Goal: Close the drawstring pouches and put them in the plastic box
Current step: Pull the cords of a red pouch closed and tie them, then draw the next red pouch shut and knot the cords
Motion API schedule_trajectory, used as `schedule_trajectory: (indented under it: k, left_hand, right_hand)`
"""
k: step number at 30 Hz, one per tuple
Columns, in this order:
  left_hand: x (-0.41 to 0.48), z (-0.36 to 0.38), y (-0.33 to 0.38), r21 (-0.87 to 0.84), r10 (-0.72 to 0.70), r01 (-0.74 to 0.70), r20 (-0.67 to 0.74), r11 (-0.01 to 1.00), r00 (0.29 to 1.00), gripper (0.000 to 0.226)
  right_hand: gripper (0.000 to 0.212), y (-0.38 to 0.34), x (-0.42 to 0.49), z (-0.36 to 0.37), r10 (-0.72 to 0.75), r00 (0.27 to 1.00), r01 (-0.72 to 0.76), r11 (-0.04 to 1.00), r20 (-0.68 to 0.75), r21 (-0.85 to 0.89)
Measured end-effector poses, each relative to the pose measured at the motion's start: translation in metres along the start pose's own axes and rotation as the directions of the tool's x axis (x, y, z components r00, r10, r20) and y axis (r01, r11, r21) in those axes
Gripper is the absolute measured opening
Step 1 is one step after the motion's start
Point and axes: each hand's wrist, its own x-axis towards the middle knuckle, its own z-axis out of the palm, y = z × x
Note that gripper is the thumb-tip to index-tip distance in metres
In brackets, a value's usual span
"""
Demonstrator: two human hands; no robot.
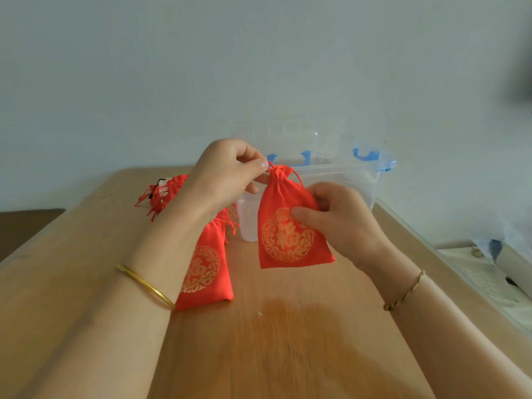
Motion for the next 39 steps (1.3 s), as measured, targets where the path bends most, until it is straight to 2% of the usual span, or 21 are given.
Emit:
schedule_trajectory:
  k: [2, 4, 7, 9, 10, 12, 13, 15, 16, 18, 19, 20, 21, 22, 25, 27, 30, 34, 37, 39]
  left_hand:
    - [0.014, -0.013, -0.003, -0.042, 0.011, -0.014, -0.077, 0.999, 0.997, 0.012]
    - [0.031, -0.024, -0.01, 0.038, 0.021, -0.015, -0.145, 0.999, 0.989, 0.007]
    - [0.05, -0.03, -0.03, 0.218, -0.004, 0.03, -0.121, 0.975, 0.993, 0.009]
    - [0.055, -0.027, -0.042, 0.272, -0.045, 0.063, -0.075, 0.96, 0.996, 0.007]
    - [0.056, -0.024, -0.047, 0.281, -0.059, 0.074, -0.061, 0.957, 0.996, 0.005]
    - [0.058, -0.021, -0.055, 0.266, -0.067, 0.08, -0.059, 0.961, 0.996, 0.004]
    - [0.058, -0.021, -0.057, 0.254, -0.06, 0.074, -0.064, 0.964, 0.996, 0.004]
    - [0.059, -0.021, -0.059, 0.236, -0.048, 0.062, -0.066, 0.97, 0.997, 0.003]
    - [0.06, -0.022, -0.06, 0.23, -0.045, 0.059, -0.066, 0.971, 0.997, 0.003]
    - [0.062, -0.022, -0.062, 0.234, -0.042, 0.056, -0.064, 0.971, 0.997, 0.004]
    - [0.062, -0.021, -0.063, 0.237, -0.036, 0.052, -0.069, 0.97, 0.997, 0.005]
    - [0.061, -0.021, -0.063, 0.236, -0.024, 0.043, -0.085, 0.971, 0.996, 0.007]
    - [0.061, -0.021, -0.063, 0.232, -0.014, 0.041, -0.117, 0.972, 0.993, 0.011]
    - [0.059, -0.024, -0.063, 0.23, -0.008, 0.044, -0.156, 0.972, 0.988, 0.013]
    - [0.047, -0.037, -0.07, 0.263, -0.027, 0.076, -0.187, 0.962, 0.982, 0.008]
    - [0.035, -0.047, -0.076, 0.333, -0.079, 0.11, -0.105, 0.936, 0.991, 0.005]
    - [0.014, -0.055, -0.079, 0.494, -0.128, 0.112, 0.0, 0.862, 0.992, 0.009]
    - [-0.002, -0.058, -0.082, 0.687, -0.105, 0.08, -0.005, 0.723, 0.994, 0.018]
    - [-0.006, -0.054, -0.087, 0.678, -0.074, 0.072, -0.026, 0.731, 0.997, 0.008]
    - [-0.009, -0.051, -0.087, 0.681, -0.048, 0.059, -0.034, 0.73, 0.998, 0.003]
  right_hand:
    - [0.006, -0.021, 0.018, -0.006, 0.006, 1.0, -0.007, 0.995, 0.007, 0.103]
    - [0.01, -0.044, 0.044, -0.014, 0.036, 0.999, -0.037, 0.971, 0.008, 0.235]
    - [0.013, -0.067, 0.099, -0.019, 0.075, 0.994, -0.058, 0.976, -0.073, 0.212]
    - [0.006, -0.067, 0.132, -0.017, 0.094, 0.992, -0.088, 0.994, -0.087, 0.068]
    - [0.003, -0.066, 0.143, -0.014, 0.096, 0.994, -0.1, 0.992, -0.054, -0.075]
    - [0.019, -0.059, 0.162, -0.004, 0.159, 0.983, -0.113, 0.92, 0.095, -0.375]
    - [0.023, -0.055, 0.166, 0.003, 0.214, 0.96, -0.11, 0.878, 0.178, -0.467]
    - [0.021, -0.046, 0.173, 0.018, 0.362, 0.88, -0.156, 0.832, 0.308, -0.532]
    - [0.016, -0.041, 0.177, 0.023, 0.45, 0.817, -0.219, 0.821, 0.361, -0.528]
    - [0.012, -0.032, 0.183, 0.033, 0.624, 0.645, -0.362, 0.757, 0.44, -0.543]
    - [0.016, -0.03, 0.185, 0.036, 0.679, 0.576, -0.374, 0.714, 0.455, -0.592]
    - [0.019, -0.029, 0.185, 0.036, 0.705, 0.548, -0.338, 0.678, 0.45, -0.653]
    - [0.021, -0.031, 0.183, 0.036, 0.714, 0.555, -0.278, 0.642, 0.426, -0.715]
    - [0.022, -0.036, 0.178, 0.035, 0.693, 0.609, -0.238, 0.623, 0.385, -0.745]
    - [0.018, -0.049, 0.173, 0.025, 0.455, 0.825, -0.196, 0.786, 0.335, -0.586]
    - [0.011, -0.062, 0.162, 0.019, 0.353, 0.892, -0.203, 0.87, 0.281, -0.449]
    - [0.018, -0.076, 0.135, 0.015, 0.247, 0.928, -0.18, 0.952, 0.279, -0.246]
    - [0.022, -0.081, 0.084, 0.017, 0.061, 0.973, -0.059, 0.998, 0.223, -0.016]
    - [0.021, -0.071, 0.051, 0.026, 0.051, 0.957, -0.072, 0.995, 0.284, 0.062]
    - [0.023, -0.059, 0.039, 0.035, 0.065, 0.948, -0.076, 0.997, 0.311, 0.024]
